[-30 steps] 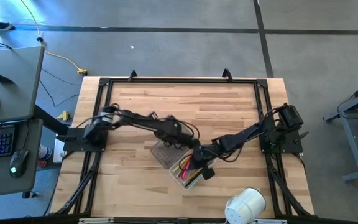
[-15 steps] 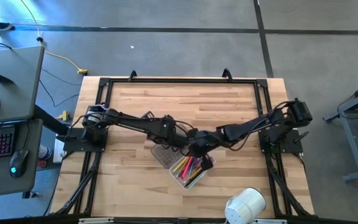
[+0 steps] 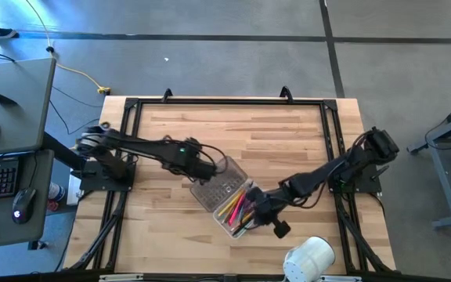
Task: Pick & place school supplies into a supply box
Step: Close the supply box
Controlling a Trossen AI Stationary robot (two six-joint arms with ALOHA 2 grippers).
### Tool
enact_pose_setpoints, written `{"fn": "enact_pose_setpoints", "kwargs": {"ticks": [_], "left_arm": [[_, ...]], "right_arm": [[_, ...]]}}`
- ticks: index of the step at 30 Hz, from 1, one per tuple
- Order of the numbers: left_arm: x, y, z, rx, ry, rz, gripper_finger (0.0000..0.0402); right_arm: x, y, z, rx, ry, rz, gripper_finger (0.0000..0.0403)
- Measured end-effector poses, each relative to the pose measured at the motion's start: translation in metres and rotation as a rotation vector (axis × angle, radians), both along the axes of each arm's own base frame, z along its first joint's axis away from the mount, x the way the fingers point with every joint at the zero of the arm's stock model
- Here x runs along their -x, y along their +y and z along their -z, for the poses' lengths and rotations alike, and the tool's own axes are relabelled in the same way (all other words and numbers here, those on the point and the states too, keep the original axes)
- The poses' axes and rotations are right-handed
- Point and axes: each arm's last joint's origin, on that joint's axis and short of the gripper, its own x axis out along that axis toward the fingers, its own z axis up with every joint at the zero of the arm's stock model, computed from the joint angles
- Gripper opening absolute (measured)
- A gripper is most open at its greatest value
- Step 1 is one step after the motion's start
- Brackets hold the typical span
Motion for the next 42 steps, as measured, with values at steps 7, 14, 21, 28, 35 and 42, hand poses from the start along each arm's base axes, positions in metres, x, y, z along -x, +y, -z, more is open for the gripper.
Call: {"fn": "enact_pose_setpoints", "kwargs": {"ticks": [7,14,21,28,35,42], "left_arm": [[0.029,0.004,0.031,0.096,-0.328,-0.015,0.0021],[0.044,0.012,0.085,0.126,-0.45,-0.059,0.0021],[0.044,0.033,0.108,0.202,-0.53,-0.112,0.0021],[0.028,0.035,0.117,0.334,-0.663,-0.01,0.0021],[0.018,0.034,0.121,0.368,-0.707,0.026,0.0021],[0.008,0.035,0.095,0.323,-0.794,0.104,0.0021]], "right_arm": [[-0.001,0.017,0.015,-0.064,0.035,-0.096,0.0],[-0.004,0.02,0.035,-0.058,0.102,-0.095,0.0],[-0.008,0.02,0.053,-0.053,0.146,-0.069,0.0],[-0.009,0.007,0.06,0.089,0.169,0.06,0.0],[-0.016,-0.011,0.06,0.087,0.163,0.1,0.0],[-0.019,-0.022,0.06,0.084,0.178,0.115,0.0]]}}
